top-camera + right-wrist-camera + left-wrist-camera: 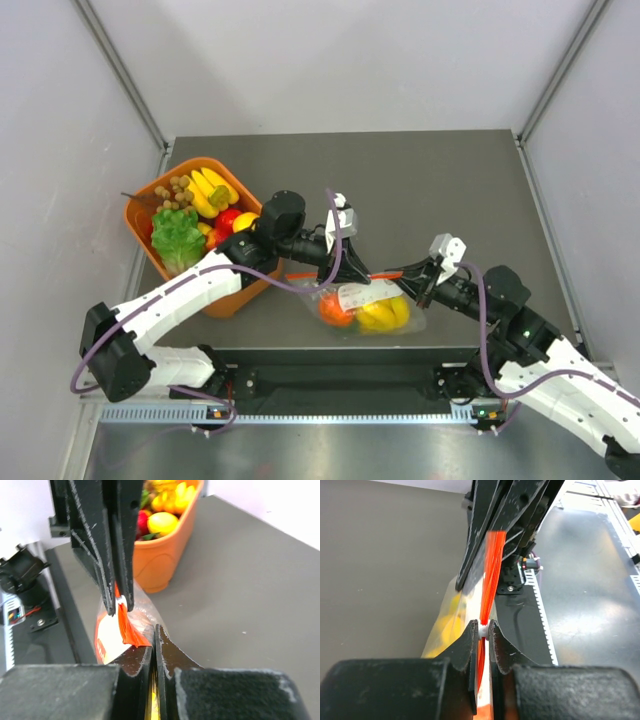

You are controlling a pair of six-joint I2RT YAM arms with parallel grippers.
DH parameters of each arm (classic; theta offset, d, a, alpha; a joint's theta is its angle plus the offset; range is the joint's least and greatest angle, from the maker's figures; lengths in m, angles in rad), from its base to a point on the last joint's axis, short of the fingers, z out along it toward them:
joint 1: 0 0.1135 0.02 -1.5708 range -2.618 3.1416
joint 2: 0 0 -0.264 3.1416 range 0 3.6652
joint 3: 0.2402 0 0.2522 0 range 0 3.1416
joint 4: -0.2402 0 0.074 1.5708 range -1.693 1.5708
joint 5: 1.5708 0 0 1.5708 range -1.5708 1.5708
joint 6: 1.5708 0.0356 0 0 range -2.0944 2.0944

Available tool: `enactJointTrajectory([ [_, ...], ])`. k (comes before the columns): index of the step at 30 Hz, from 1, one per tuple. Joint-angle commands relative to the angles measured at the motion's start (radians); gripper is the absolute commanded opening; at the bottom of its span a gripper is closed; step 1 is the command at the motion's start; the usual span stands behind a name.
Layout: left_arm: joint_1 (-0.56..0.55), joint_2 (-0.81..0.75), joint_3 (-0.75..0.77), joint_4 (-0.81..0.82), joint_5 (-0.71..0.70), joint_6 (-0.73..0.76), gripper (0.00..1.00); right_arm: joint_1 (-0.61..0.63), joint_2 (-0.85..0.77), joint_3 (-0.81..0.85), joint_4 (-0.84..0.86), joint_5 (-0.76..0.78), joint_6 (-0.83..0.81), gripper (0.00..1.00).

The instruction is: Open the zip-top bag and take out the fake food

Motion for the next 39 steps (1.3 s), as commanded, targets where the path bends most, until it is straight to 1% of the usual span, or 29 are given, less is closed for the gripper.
enactJointTrajectory([
  [1, -0.003, -0.018, 0.028, -0.087, -0.030, 0.053, 0.00, -0.009, -0.057, 0.055, 0.032, 0.152, -0.018, 0.00],
  [6, 0.001, -0.044, 0.027, -0.106, -0.084, 0.070, 0.00, -0.010, -0.068, 0.065, 0.026, 0.239, -0.016, 0.00],
  [10, 0.002, -0.052, 0.027, -0.116, -0.107, 0.081, 0.00, -0.010, -0.060, 0.077, 0.019, 0.352, -0.005, 0.00],
  [15, 0.004, -0.058, 0.031, -0.129, -0.119, 0.092, 0.00, -0.009, -0.037, 0.115, -0.022, 0.471, 0.002, 0.00],
  [19, 0.004, -0.066, 0.033, -0.132, -0.121, 0.093, 0.00, -0.010, -0.022, 0.143, -0.045, 0.534, 0.007, 0.00],
  [26, 0.005, -0.072, 0.031, -0.127, -0.113, 0.092, 0.00, -0.010, -0.005, 0.181, -0.068, 0.612, 0.007, 0.00],
  [39, 0.004, -0.079, 0.031, -0.127, -0.099, 0.087, 0.00, -0.025, 0.065, 0.218, -0.048, 0.733, -0.002, 0.00],
])
